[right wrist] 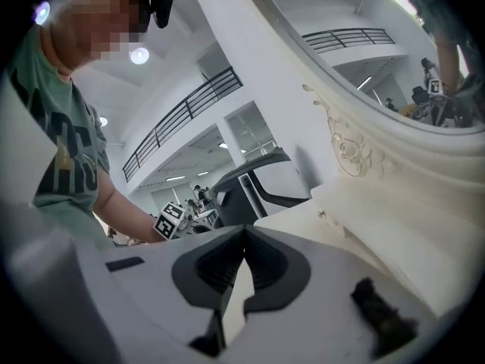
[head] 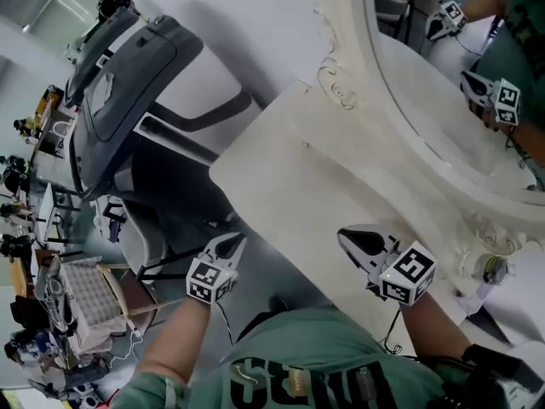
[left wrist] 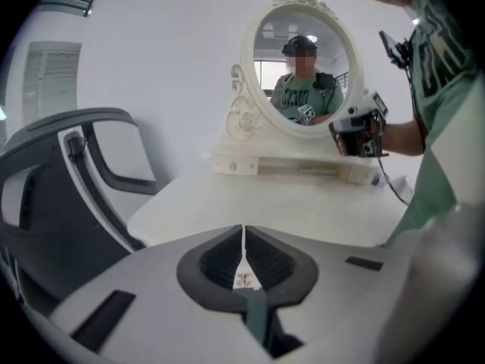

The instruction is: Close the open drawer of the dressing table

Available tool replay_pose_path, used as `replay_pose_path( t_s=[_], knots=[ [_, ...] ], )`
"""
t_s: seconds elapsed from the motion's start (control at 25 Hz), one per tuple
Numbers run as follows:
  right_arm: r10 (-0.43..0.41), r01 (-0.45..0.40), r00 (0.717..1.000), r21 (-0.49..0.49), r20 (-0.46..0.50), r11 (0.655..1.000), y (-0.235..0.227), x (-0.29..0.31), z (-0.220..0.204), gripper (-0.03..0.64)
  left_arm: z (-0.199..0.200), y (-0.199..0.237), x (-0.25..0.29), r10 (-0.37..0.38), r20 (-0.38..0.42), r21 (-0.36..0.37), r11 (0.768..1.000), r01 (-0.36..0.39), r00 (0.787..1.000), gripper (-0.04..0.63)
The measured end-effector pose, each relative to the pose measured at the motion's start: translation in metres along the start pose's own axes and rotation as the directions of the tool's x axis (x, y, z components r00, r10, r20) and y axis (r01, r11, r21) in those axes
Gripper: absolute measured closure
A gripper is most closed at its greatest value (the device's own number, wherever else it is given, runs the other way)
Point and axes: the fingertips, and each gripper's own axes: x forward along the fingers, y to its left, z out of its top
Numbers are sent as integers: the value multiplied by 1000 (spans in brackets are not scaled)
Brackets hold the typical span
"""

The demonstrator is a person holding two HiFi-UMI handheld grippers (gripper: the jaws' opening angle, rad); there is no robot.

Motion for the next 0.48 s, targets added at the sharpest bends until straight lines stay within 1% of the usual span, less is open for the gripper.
replay_pose_path(
  t_s=[0.12, 0.2, 0.28, 0.36, 0.4, 0.48],
  knots=[
    [-14, 14, 1000, -10, 18, 1000, 3, -18, 7, 606, 56, -35, -1, -80, 84, 50, 996, 76, 993, 584],
    [-44, 44, 999, -15, 23, 999, 1, -24, 9, 606, 89, -56, 5, -162, 138, 103, 984, 149, 977, 586],
    [-95, 95, 995, -4, 33, 995, -1, -28, 9, 606, 112, -76, 12, -261, 166, 163, 958, 235, 951, 586],
    [-157, 157, 987, 12, 42, 988, -2, -29, 9, 606, 126, -91, 17, -356, 186, 221, 923, 314, 916, 586],
    [-188, 187, 981, 18, 43, 982, -1, -27, 9, 606, 131, -94, 16, -396, 199, 235, 907, 349, 896, 586],
    [-242, 241, 969, 23, 45, 970, 6, -18, 12, 606, 136, -91, 7, -458, 230, 224, 883, 412, 858, 586]
  ],
)
